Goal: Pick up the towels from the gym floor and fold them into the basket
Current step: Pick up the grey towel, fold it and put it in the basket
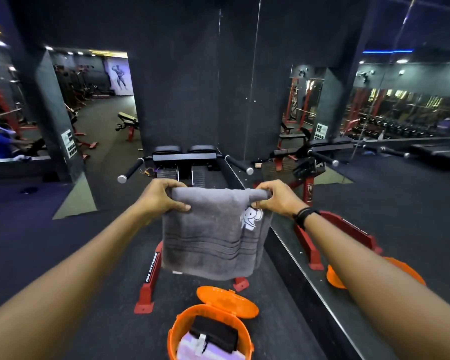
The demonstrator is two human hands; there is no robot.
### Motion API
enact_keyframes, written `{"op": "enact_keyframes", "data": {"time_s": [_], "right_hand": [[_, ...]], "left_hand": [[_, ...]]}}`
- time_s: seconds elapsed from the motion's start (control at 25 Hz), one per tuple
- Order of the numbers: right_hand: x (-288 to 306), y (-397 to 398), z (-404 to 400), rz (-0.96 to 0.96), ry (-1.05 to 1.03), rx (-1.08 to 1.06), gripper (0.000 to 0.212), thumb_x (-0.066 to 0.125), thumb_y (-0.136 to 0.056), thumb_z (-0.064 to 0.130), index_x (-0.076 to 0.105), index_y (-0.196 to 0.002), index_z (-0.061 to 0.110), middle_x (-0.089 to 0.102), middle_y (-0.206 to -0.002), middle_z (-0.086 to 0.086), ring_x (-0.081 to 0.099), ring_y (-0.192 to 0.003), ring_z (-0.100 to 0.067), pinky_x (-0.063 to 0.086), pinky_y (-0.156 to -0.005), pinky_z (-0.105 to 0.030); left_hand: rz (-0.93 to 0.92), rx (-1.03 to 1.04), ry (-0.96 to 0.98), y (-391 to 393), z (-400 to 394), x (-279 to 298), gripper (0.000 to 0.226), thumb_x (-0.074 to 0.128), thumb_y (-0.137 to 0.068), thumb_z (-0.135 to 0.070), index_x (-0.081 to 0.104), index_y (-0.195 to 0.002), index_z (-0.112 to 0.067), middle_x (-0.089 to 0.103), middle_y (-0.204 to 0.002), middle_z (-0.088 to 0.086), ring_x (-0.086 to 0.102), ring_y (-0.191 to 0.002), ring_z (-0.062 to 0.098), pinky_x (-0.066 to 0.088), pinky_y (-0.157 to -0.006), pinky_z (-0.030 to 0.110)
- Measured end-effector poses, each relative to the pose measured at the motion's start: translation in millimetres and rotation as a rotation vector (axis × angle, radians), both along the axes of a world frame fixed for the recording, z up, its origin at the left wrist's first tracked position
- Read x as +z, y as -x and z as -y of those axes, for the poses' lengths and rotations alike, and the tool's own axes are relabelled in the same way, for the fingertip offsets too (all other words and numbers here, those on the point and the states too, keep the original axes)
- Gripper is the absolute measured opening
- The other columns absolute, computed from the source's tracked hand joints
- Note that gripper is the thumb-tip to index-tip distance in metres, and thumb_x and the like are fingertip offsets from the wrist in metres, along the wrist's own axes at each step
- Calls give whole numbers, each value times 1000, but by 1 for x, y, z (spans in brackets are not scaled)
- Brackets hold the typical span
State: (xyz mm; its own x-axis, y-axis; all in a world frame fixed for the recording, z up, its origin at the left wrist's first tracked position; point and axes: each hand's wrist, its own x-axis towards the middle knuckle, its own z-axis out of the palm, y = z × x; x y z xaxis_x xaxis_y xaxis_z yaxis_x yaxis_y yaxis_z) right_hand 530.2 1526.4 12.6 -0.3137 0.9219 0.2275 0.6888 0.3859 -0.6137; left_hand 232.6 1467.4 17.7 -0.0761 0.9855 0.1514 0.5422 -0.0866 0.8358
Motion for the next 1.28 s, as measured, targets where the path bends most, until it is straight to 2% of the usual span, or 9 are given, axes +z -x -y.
{"op": "enact_keyframes", "data": {"time_s": [0.16,0.36,0.48,0.68,0.88,0.96,1.08,1.2,1.28], "right_hand": [[18,-4,6,63,-73,116,18,78,-75,8,70,-90,3,68,-83,-10,57,-72,-10,47,-68,-23],[9,-10,19,-514,363,236,47,81,-71,16,64,-112,2,71,-107,-8,67,-100,-20,55,-87,-29],[-1,-9,16,-637,406,203,65,86,-55,34,66,-109,4,72,-105,-10,69,-98,-20,57,-84,-31],[-37,-2,11,-675,580,79,38,68,-85,14,57,-121,5,68,-114,-13,66,-99,-23,57,-80,-29],[-63,-13,14,-773,654,78,108,83,-61,2,22,-147,25,42,-140,-10,55,-121,-23,50,-98,-40],[-60,-15,13,-609,612,173,123,91,-41,-3,31,-145,26,44,-140,-5,55,-122,-23,50,-98,-44],[-57,-12,9,-186,261,147,71,87,-46,3,65,-108,28,65,-112,5,62,-99,-11,55,-89,-39],[-46,-13,13,74,54,63,38,82,-56,11,73,-92,21,69,-87,2,61,-82,-12,51,-74,-27],[-37,-16,19,54,33,93,27,80,-64,8,74,-90,10,65,-83,-5,60,-80,-16,46,-71,-28]], "left_hand": [[-428,131,-76,11,-5,5,28,89,-58,-38,68,-77,-40,62,-99,0,54,-102,20,48,-86,38],[375,-122,-11,12,17,0,49,85,-62,-25,65,-106,-21,71,-107,1,67,-101,13,55,-89,30],[490,-17,16,5,15,-6,49,79,-66,-30,66,-108,-9,73,-103,6,68,-101,22,58,-80,29],[506,39,242,-3,16,-34,71,82,-61,-54,62,-113,-11,68,-116,12,67,-92,19,57,-74,29],[666,8,261,-1,18,-70,136,95,-48,-20,8,-152,-28,42,-139,5,57,-115,19,50,-95,36],[470,-61,204,0,16,-73,128,95,-41,-8,27,-149,-24,46,-134,0,55,-116,15,50,-90,25],[37,-41,51,-2,17,-72,60,92,-54,-10,69,-107,-26,68,-104,-3,59,-97,12,49,-72,16],[-397,-11,9,8,14,-64,31,87,-56,-47,67,-80,-47,66,-93,-12,54,-96,14,50,-80,33],[-373,-52,4,15,15,-55,37,82,-56,-57,72,-84,-35,60,-97,-16,48,-101,12,46,-85,28]]}}
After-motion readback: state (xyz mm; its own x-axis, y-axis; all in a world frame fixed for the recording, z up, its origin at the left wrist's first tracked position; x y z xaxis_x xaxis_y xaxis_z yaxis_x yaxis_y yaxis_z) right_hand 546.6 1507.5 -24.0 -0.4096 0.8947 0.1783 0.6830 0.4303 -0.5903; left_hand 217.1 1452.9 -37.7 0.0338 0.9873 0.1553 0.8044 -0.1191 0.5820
